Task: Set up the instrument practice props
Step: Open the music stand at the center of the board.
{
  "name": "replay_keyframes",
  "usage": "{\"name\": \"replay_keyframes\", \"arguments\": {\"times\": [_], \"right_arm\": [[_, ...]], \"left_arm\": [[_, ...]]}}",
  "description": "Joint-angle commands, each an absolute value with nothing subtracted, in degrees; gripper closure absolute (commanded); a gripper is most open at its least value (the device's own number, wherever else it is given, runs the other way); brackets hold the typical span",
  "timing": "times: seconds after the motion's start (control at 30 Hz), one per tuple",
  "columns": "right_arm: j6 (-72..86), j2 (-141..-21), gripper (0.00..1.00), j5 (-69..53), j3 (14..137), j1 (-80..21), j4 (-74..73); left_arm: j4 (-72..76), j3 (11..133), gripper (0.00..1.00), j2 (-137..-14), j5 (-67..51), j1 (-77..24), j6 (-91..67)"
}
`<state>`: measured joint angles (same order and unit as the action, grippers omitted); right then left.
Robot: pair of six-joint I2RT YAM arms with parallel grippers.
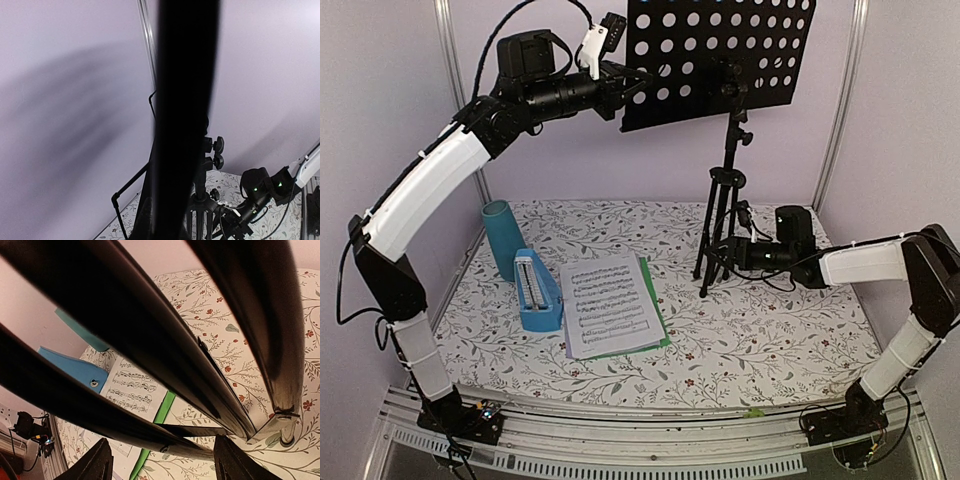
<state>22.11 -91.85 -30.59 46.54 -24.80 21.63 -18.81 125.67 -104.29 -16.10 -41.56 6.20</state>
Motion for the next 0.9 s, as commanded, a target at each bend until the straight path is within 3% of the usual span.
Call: {"name": "replay_keyframes", "arguments": {"times": [0.0,0.2,0.5,0.87], "right_arm": [[23.4,-94.4,0.30,-31.1,46.2,-25.0,27.6],[25.1,-96.6,0.36,-31.0,43.7,-25.0,34.8],[28.0,-96.4,0.55,-31.1,40.7,-26.2,39.0],[29.6,-99.9,0.55,-26.3,41.7,-26.3,39.1]], "left_arm": [[-15.4,128.2,1.00,-105.4,-16.6,-41.5,7.7],[-15.7,128.7,1.00,-105.8,-16.5,-41.5,7.7],[-16.4,129.7,1.00,-106.3,-16.1,-41.5,7.9],[-16.7,131.0,1.00,-107.2,-15.9,-41.5,7.8]]}}
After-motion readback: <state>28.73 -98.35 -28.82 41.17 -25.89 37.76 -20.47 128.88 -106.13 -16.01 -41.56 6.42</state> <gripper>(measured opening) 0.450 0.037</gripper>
